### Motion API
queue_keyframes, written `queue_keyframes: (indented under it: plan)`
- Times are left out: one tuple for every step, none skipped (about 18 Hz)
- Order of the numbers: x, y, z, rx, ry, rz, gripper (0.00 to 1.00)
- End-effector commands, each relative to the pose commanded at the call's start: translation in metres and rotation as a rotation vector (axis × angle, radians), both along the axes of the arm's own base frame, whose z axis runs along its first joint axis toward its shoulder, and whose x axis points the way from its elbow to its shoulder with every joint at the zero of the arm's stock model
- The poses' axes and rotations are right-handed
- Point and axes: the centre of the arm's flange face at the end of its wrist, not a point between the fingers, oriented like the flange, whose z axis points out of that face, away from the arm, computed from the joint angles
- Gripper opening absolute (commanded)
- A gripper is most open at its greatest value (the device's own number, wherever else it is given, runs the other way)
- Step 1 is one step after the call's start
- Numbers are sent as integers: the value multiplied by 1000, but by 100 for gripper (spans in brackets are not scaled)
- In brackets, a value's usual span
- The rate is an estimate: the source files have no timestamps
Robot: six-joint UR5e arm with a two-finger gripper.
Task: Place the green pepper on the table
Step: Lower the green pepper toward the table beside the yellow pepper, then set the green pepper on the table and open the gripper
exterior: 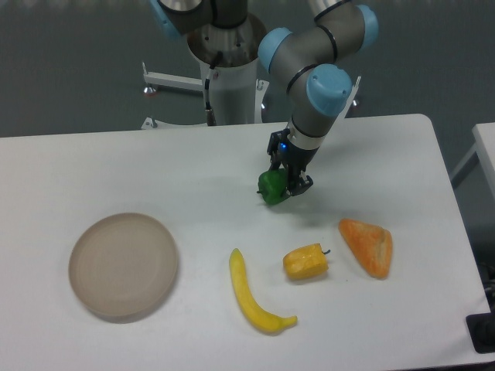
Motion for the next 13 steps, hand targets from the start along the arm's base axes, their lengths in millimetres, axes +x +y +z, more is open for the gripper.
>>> queue_keyframes:
  plan:
    - [1, 0, 1, -6, 4, 10, 40]
    - [6, 4, 0, -10, 6, 4, 40]
    - [8, 5, 0, -13, 10, -2, 40]
    - [7, 4, 0, -17, 15, 0, 40]
    - [8, 5, 0, -21, 21, -3, 40]
    - [8, 5, 0, -24, 25, -3, 40]
    - [8, 5, -1, -25, 24, 0, 40]
    - [9, 5, -2, -26, 24, 9, 40]
    - [8, 5, -2, -25, 25, 13, 40]
    - [9, 5, -2, -26, 24, 12, 40]
    - [9, 4, -3, -27, 22, 15, 40]
    - [9, 5, -4, -27, 22, 13, 40]
    - [13, 7, -6, -28, 21, 6, 40]
